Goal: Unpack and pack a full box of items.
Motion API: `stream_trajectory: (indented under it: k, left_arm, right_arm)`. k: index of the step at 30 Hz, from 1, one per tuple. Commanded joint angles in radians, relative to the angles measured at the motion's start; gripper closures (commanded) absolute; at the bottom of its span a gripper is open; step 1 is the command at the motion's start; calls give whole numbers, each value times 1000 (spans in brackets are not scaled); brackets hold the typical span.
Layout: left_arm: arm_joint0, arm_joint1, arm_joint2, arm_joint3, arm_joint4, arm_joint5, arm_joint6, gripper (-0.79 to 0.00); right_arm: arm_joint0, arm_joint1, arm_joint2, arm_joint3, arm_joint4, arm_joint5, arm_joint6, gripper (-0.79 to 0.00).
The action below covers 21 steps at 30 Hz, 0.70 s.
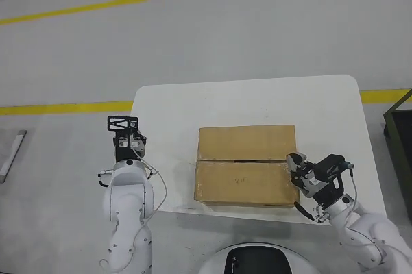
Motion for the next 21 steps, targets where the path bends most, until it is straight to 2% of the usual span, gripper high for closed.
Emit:
stream_trajectory:
  k: [1, 2, 3, 4, 21]
  left_arm:
    - [0, 1, -8, 16, 4, 11, 2, -102]
    - [-1, 2, -9, 19, 3, 14, 2, -225]
    - [-2, 2, -10, 21, 1, 16, 2, -542]
    - [-2, 2, -12, 26, -1, 19, -3, -785]
    - [3, 16, -98, 5, -4, 30, -34, -785]
  right_arm:
    - [-1, 0, 0, -1, 1, 1, 3, 0]
    - [-1, 0, 0, -2, 1, 1, 4, 0]
    - [0, 0, 0, -3, 1, 0, 4, 0]
    - [0, 0, 0, -4, -1, 0, 5, 0]
    - [1, 1, -5, 9, -6, 11, 13, 0]
